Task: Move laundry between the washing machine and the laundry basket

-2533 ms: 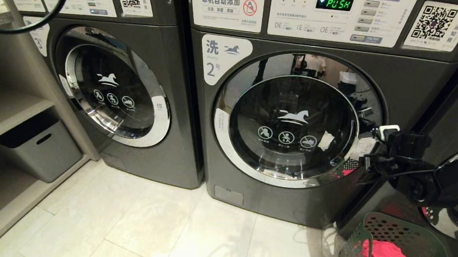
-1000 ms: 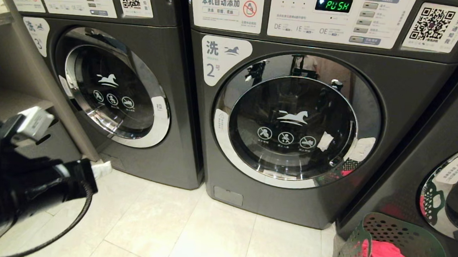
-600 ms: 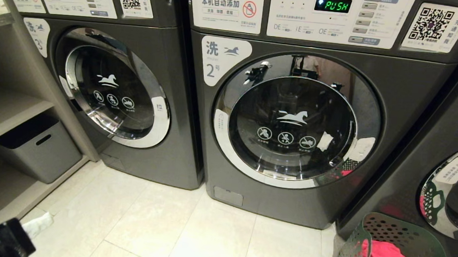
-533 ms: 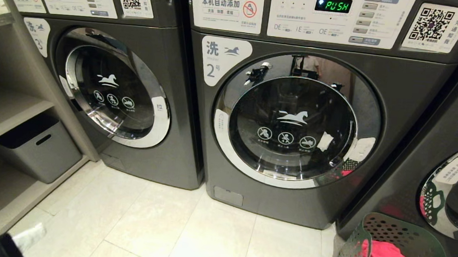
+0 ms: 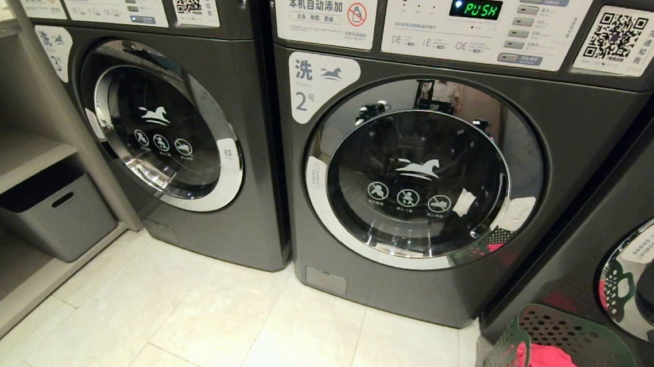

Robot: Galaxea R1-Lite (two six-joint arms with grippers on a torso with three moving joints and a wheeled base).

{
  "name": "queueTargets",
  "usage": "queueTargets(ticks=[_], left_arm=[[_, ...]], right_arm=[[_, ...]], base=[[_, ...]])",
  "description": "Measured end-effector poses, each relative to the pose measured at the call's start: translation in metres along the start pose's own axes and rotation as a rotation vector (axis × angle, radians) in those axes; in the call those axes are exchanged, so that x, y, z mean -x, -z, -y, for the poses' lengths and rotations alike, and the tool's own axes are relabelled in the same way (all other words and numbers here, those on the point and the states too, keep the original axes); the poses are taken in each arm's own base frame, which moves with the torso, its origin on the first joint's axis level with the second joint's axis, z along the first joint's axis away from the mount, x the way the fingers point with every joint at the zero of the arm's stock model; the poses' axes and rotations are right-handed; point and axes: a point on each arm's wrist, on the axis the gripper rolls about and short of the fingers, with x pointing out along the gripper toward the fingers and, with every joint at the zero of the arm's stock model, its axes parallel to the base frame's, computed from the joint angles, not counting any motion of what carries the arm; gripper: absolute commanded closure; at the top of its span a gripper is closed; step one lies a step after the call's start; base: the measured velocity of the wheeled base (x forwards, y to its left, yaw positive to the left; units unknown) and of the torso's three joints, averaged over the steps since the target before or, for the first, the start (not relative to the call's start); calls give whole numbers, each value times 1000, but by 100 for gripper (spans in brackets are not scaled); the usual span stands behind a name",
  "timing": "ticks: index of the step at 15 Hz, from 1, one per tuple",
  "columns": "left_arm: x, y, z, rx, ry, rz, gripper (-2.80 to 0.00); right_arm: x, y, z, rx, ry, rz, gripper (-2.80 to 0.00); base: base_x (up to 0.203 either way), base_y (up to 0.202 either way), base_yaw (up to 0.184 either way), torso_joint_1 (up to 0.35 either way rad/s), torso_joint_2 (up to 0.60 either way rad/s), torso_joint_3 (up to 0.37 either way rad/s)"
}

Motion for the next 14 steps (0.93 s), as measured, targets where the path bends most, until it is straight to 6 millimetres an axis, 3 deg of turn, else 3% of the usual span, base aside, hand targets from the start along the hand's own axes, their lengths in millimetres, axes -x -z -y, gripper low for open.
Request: queueTargets(ticks=[10, 14], left_arm=[[6, 5, 0, -18, -111, 50, 0], [6, 4, 0, -17, -158, 63, 0]], right_arm=[[-2, 1, -2, 117, -39, 37, -280], [-8, -2, 1, 5, 58, 160, -280]], base=[[0, 0, 0, 0, 0, 0], [0, 0, 0, 0, 0, 0]])
